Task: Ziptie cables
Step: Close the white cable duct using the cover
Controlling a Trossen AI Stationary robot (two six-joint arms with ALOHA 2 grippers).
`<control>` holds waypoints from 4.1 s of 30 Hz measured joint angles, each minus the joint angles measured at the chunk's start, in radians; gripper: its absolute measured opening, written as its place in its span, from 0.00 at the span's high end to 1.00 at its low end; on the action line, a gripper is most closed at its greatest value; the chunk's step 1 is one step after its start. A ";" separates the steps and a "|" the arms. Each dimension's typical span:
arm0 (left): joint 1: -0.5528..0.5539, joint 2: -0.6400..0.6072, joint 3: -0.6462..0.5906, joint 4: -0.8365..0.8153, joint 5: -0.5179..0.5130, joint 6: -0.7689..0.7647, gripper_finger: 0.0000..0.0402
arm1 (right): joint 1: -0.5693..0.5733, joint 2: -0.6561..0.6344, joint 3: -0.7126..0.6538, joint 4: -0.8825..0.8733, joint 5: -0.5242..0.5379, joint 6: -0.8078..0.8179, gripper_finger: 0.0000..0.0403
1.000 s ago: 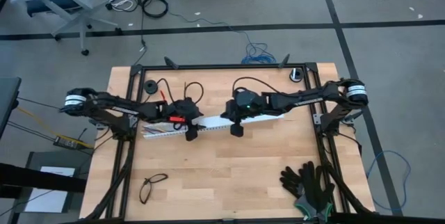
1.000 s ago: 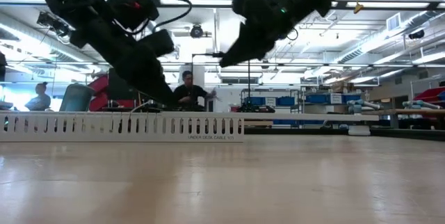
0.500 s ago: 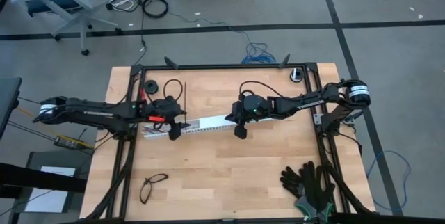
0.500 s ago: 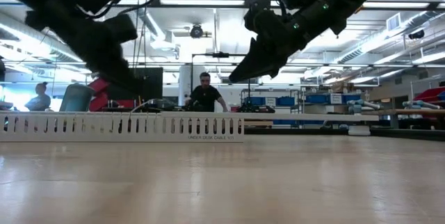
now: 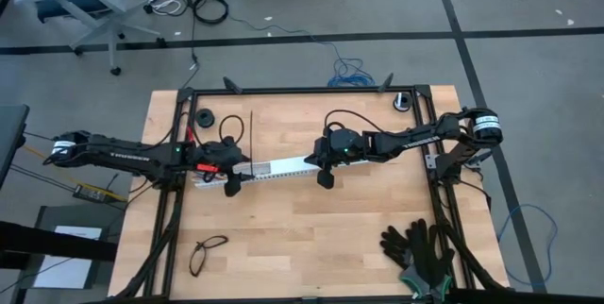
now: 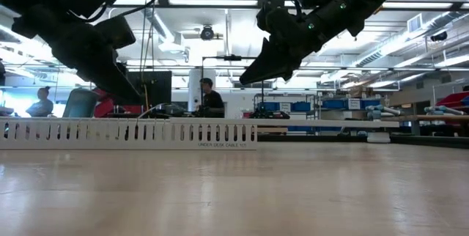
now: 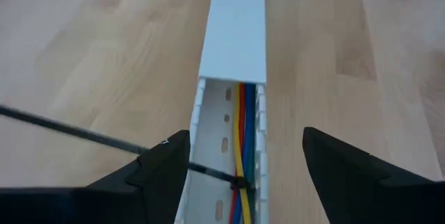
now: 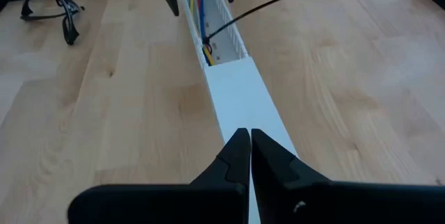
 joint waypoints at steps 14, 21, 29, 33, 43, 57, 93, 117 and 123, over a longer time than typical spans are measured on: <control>0.000 0.143 0.000 0.120 -0.006 0.020 0.37 | 0.000 0.000 0.000 0.000 0.000 0.002 1.00; 0.000 0.292 0.005 0.200 0.020 0.110 0.36 | 0.000 0.000 0.000 0.000 -0.010 0.006 1.00; 0.000 0.357 0.051 0.216 0.035 0.127 0.34 | 0.002 0.000 0.000 -0.002 -0.019 0.006 1.00; 0.000 0.357 0.087 0.197 0.038 0.155 0.33 | 0.002 0.000 0.000 -0.003 -0.019 0.005 1.00; 0.019 0.357 0.110 0.127 -0.001 0.222 0.33 | 0.002 0.001 0.000 -0.007 -0.019 0.003 1.00; 0.061 0.357 0.112 0.087 -0.034 0.225 0.33 | 0.002 0.001 0.000 -0.008 -0.019 -0.001 1.00; 0.121 0.407 0.165 -0.045 0.040 0.216 0.60 | -0.021 0.174 0.028 0.077 -0.037 0.060 1.00; 0.120 0.414 0.159 0.042 0.058 0.214 0.59 | -0.002 0.137 0.188 -0.034 -0.069 -0.097 1.00; 0.120 0.413 0.159 0.053 0.058 0.189 0.47 | 0.000 0.134 0.169 -0.039 -0.067 -0.072 1.00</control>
